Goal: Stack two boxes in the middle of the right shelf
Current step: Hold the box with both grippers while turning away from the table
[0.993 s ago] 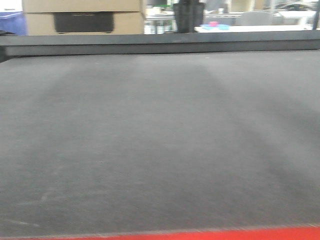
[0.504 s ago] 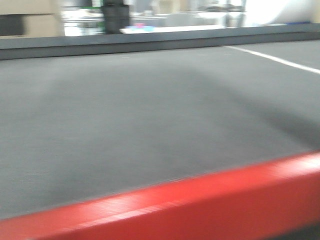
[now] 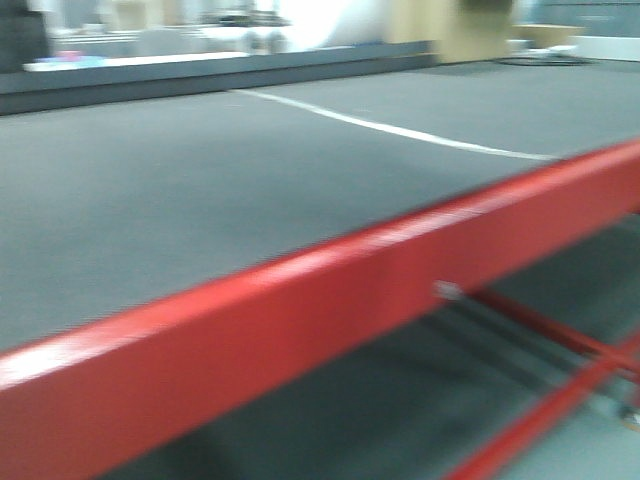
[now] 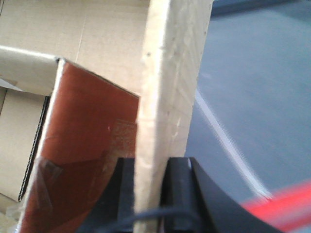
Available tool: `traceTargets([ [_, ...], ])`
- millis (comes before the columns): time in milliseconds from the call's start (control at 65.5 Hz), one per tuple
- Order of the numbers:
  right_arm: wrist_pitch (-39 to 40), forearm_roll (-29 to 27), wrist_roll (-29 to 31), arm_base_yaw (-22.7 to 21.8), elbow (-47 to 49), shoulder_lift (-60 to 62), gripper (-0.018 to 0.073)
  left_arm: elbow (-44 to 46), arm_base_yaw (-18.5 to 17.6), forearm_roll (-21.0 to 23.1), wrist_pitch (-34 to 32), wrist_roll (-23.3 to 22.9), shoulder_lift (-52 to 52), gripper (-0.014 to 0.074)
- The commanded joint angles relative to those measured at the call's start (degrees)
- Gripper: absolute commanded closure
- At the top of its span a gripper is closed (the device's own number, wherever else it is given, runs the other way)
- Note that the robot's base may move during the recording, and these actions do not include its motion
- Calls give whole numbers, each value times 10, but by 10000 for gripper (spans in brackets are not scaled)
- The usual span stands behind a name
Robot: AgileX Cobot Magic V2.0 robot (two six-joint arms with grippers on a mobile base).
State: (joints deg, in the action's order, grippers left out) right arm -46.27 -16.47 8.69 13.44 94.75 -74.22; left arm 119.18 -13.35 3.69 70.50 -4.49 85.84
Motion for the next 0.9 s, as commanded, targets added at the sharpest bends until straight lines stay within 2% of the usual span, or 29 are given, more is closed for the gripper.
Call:
traceTargets([
  [0, 56, 9, 8, -2, 5, 11, 713, 5, 3, -14, -5, -2, -6, 708],
  [886, 56, 9, 8, -2, 5, 11, 713, 5, 3, -14, -5, -2, -6, 708],
])
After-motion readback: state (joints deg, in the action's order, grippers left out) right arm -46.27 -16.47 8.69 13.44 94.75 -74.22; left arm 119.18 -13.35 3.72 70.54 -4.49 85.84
